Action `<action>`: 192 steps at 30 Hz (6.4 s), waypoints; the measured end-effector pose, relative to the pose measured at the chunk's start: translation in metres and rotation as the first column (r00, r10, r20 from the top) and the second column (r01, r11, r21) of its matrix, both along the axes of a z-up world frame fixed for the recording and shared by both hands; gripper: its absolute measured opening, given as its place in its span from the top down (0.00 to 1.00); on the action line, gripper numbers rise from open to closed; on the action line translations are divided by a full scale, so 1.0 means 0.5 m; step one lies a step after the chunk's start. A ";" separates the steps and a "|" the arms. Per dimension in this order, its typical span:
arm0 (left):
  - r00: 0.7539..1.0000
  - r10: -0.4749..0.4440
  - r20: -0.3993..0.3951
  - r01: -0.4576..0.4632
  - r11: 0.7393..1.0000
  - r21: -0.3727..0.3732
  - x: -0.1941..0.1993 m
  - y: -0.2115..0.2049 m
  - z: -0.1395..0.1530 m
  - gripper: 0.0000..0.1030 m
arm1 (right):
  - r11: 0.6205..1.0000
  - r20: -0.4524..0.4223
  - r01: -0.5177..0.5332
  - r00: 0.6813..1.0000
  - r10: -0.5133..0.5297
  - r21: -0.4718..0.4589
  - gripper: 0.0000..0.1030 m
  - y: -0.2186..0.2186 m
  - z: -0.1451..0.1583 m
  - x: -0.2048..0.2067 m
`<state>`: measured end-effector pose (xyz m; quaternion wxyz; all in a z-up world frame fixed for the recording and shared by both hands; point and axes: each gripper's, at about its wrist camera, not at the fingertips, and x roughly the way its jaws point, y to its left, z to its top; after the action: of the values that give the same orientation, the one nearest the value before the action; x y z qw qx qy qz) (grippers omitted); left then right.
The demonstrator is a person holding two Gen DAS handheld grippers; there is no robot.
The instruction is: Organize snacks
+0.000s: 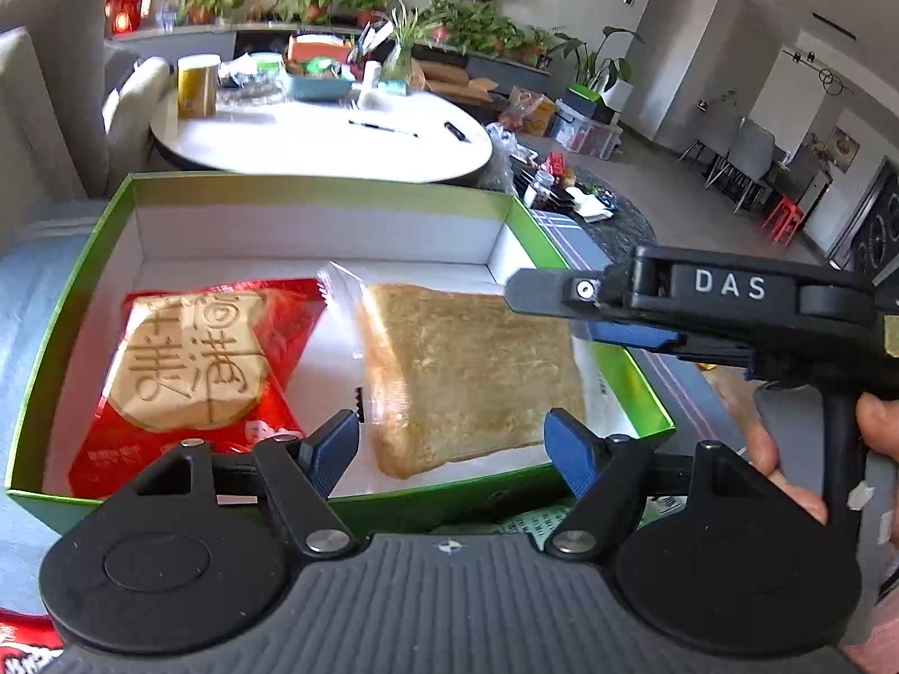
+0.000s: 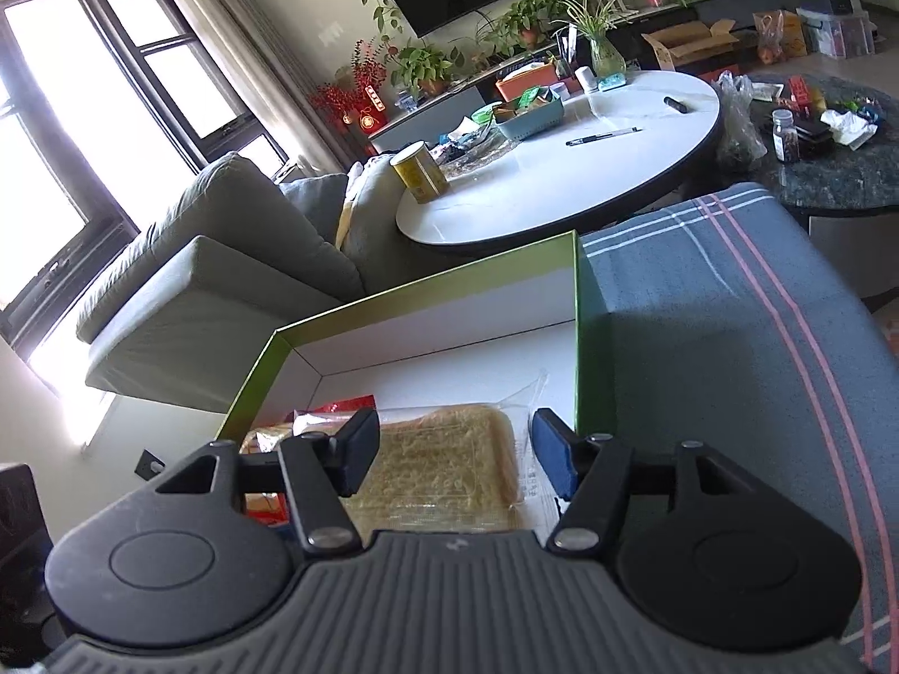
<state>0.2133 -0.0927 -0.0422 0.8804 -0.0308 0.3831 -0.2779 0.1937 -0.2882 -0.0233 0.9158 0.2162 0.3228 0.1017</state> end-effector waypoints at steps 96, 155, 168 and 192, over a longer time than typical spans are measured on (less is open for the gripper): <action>0.993 0.031 -0.117 -0.038 0.997 -0.061 -0.100 0.126 -0.057 0.28 | 0.996 -0.154 -0.059 0.987 0.049 -0.061 0.35 0.087 -0.039 -0.128; 0.995 -0.027 0.097 0.028 1.000 -0.007 0.131 -0.019 0.043 0.35 | 0.998 0.052 0.038 0.998 -0.040 0.045 0.40 0.006 0.042 0.065; 0.991 0.039 0.130 -0.038 0.999 -0.009 0.132 0.017 0.042 0.31 | 0.994 0.043 0.105 0.994 -0.105 -0.012 0.35 -0.010 0.038 0.051; 0.987 -0.053 0.150 0.046 0.998 0.051 -0.219 0.101 0.047 0.30 | 0.998 0.107 -0.034 0.993 0.040 -0.054 0.26 0.038 0.093 -0.200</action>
<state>0.1036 -0.0420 -0.0189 0.9002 0.0206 0.3222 -0.2922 0.0937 -0.2693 0.0233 0.9352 0.1803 0.2794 0.1218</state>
